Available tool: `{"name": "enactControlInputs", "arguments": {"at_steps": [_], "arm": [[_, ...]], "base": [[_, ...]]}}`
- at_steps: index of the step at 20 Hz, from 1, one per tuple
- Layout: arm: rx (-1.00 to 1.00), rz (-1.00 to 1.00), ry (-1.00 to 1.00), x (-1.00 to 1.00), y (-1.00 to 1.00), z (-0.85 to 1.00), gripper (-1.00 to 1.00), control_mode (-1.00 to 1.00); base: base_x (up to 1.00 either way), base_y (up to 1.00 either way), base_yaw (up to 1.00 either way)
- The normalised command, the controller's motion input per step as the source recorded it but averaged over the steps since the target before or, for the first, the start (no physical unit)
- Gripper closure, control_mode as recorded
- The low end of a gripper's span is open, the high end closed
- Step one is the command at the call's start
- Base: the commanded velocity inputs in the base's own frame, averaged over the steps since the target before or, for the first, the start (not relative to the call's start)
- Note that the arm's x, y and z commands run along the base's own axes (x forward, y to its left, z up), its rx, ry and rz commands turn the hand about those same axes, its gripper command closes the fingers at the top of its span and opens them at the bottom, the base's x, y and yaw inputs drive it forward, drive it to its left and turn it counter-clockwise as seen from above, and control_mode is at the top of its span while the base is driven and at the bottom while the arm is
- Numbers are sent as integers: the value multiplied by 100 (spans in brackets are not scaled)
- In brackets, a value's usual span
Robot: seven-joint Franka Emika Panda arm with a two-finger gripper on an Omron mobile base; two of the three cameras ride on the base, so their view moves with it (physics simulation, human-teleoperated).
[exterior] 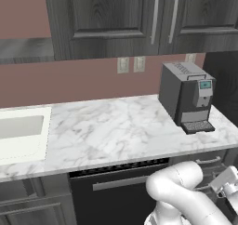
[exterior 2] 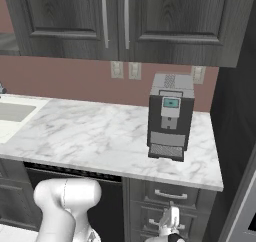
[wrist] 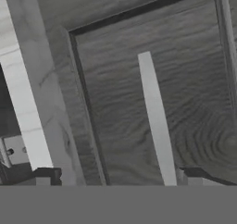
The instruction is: Take the pizza cutter from the drawer on the right and place it on the dining counter for cutting.
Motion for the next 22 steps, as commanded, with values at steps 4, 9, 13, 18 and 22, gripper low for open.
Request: {"name": "enactControlInputs", "arguments": {"at_steps": [4, 9, 13, 18, 22], "arm": [[0, -9, 8, 26, 4, 0, -100, -100], [0, -7, 17, 23, 7, 0, -100, -100], [0, -2, 19, 23, 0, 0, -100, -100], [0, 0, 6, 31, -5, -7, -100, -100], [0, 0, 0, 28, -7, -34, -100, -100]], "base": [[0, 0, 0], [0, 0, 0], [0, 0, 0], [0, 0, 0], [0, 0, 0]]}}
